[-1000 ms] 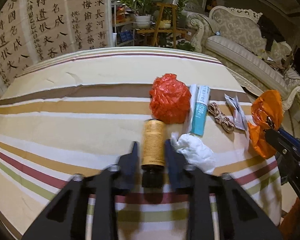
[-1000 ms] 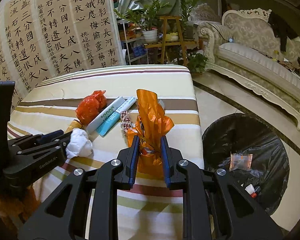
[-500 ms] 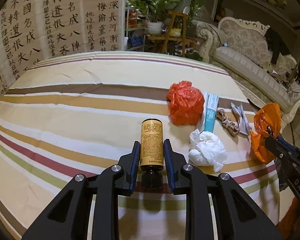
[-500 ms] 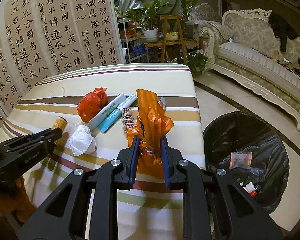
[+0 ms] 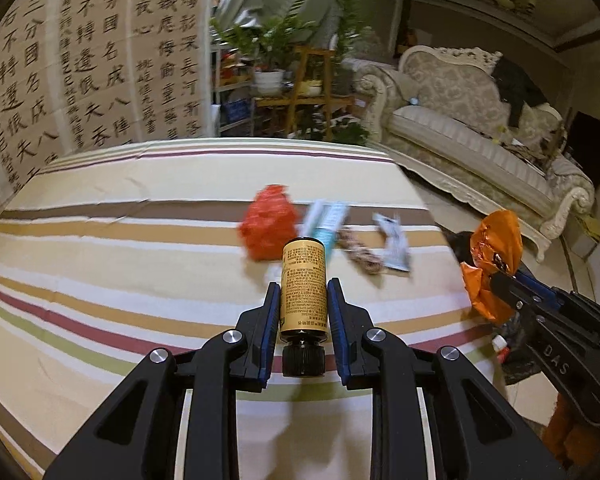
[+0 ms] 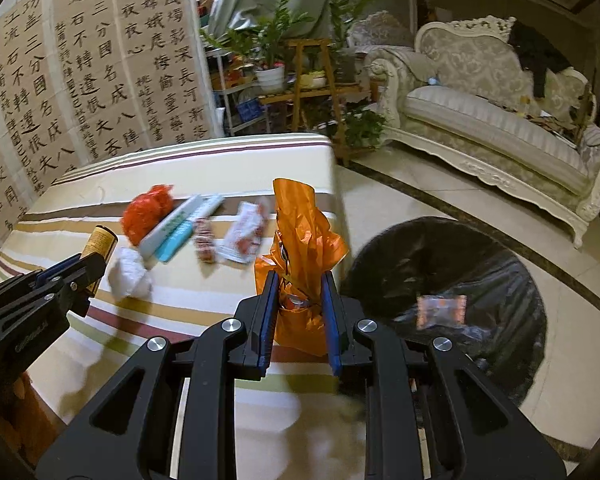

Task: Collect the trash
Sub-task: 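Carry orange bag and amber bottle over the bin and open both grippers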

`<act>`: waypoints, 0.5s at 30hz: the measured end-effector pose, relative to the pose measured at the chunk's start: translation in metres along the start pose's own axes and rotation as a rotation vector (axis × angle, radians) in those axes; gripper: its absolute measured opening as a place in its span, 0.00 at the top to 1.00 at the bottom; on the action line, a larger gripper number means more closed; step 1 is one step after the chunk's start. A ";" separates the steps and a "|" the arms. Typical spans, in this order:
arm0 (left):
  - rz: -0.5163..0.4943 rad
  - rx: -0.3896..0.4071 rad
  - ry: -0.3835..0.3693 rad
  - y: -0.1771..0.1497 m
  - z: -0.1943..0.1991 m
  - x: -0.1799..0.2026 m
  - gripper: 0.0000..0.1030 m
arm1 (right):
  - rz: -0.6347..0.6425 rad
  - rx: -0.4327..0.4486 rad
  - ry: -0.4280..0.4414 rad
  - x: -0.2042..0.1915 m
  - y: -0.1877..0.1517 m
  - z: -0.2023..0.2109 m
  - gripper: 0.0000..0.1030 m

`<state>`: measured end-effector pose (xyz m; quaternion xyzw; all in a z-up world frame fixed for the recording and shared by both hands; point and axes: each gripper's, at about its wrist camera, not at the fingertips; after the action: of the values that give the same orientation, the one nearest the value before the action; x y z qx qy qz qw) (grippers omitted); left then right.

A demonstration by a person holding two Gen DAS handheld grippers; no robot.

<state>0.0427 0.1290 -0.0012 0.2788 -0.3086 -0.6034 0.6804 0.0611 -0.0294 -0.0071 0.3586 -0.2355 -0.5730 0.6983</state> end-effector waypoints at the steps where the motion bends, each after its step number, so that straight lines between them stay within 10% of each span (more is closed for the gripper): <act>1: -0.006 0.000 -0.009 0.000 -0.001 0.006 0.76 | -0.005 0.001 -0.011 0.006 -0.001 0.001 0.80; 15: -0.172 0.018 -0.119 0.002 -0.022 0.115 0.76 | -0.102 0.018 -0.142 0.093 -0.010 0.008 0.80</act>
<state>0.0703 0.0156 -0.0046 0.2740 -0.3286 -0.6723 0.6041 0.0705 -0.1221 -0.0172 0.3349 -0.2712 -0.6295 0.6466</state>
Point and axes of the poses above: each gripper's, at about its wrist camera, not at the fingertips, and z roughly against the way its jaws point, x to its right, y to its top, and after that the axes turned 2 degrees about x, right-handed
